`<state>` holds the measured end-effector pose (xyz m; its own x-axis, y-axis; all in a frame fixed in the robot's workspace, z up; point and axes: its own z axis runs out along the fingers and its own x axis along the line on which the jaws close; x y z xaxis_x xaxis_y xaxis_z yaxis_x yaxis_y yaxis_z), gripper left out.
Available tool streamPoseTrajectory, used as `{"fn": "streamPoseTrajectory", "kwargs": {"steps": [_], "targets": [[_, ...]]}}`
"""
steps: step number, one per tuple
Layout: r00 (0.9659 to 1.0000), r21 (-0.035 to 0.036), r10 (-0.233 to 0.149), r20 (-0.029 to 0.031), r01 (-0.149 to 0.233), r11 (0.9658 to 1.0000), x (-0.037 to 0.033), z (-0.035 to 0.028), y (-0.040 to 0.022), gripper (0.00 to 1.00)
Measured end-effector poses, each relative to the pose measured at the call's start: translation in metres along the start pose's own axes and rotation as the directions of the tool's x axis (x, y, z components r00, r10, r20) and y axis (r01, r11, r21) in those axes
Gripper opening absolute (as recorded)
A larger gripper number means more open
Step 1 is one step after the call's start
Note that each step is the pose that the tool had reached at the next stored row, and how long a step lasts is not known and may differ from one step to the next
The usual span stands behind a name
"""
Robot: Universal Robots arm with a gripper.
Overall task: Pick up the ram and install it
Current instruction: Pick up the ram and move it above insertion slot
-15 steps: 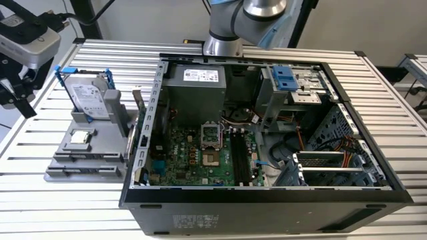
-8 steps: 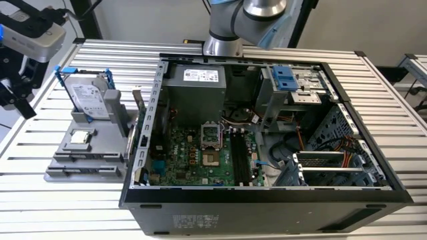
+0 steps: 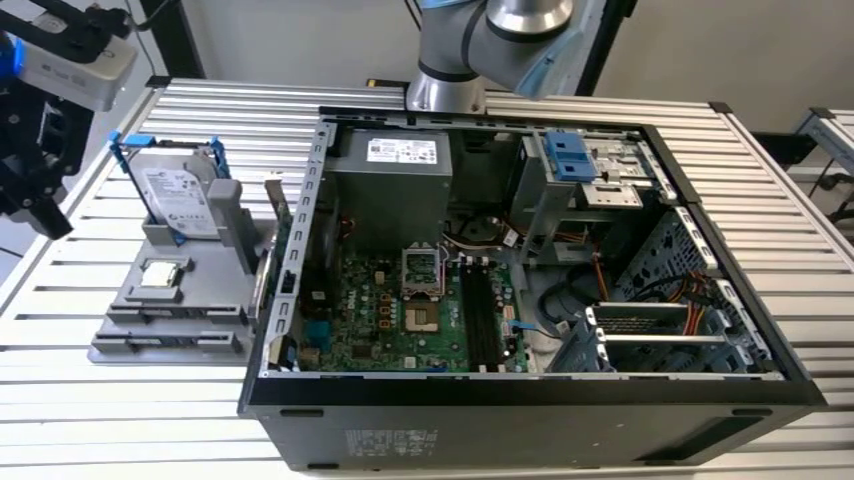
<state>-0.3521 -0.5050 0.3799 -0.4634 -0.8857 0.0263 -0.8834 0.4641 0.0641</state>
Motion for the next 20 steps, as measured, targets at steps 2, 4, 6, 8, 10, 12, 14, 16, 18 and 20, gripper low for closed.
{"fn": "streamPoseTrajectory", "kwargs": {"steps": [2, 4, 6, 8, 10, 12, 14, 16, 18, 20], "targets": [[0.9996, 0.0077, -0.027, 0.0051, 0.027, 0.9996, -0.0001, 0.0000, -0.0001, 0.00], [0.9986, 0.0179, -0.051, 0.0139, 0.050, 0.9986, 0.0000, 0.0001, -0.0001, 0.00], [0.9970, 0.0266, -0.073, 0.0241, 0.072, 0.9970, 0.0000, 0.0001, -0.0001, 0.00], [0.9946, 0.0289, -0.099, 0.0299, 0.098, 0.9947, -0.0001, 0.0000, 0.0000, 0.00], [0.9905, 0.0293, -0.134, 0.0288, 0.134, 0.9906, -0.0001, 0.0001, 0.0000, 0.00], [0.9851, 0.0297, -0.170, 0.0265, 0.169, 0.9851, 0.0000, 0.0001, 0.0000, 0.00], [0.9781, 0.0303, -0.207, 0.0239, 0.206, 0.9780, 0.0000, 0.0001, -0.0001, 0.00], [0.9700, 0.0306, -0.242, 0.0213, 0.241, 0.9700, 0.0000, 0.0001, -0.0001, 0.00], [0.9606, 0.0311, -0.277, 0.0190, 0.277, 0.9605, 0.0000, 0.0001, -0.0001, 0.00], [0.9499, 0.0312, -0.312, 0.0164, 0.311, 0.9498, 0.0000, 0.0001, -0.0001, 0.00]]}}
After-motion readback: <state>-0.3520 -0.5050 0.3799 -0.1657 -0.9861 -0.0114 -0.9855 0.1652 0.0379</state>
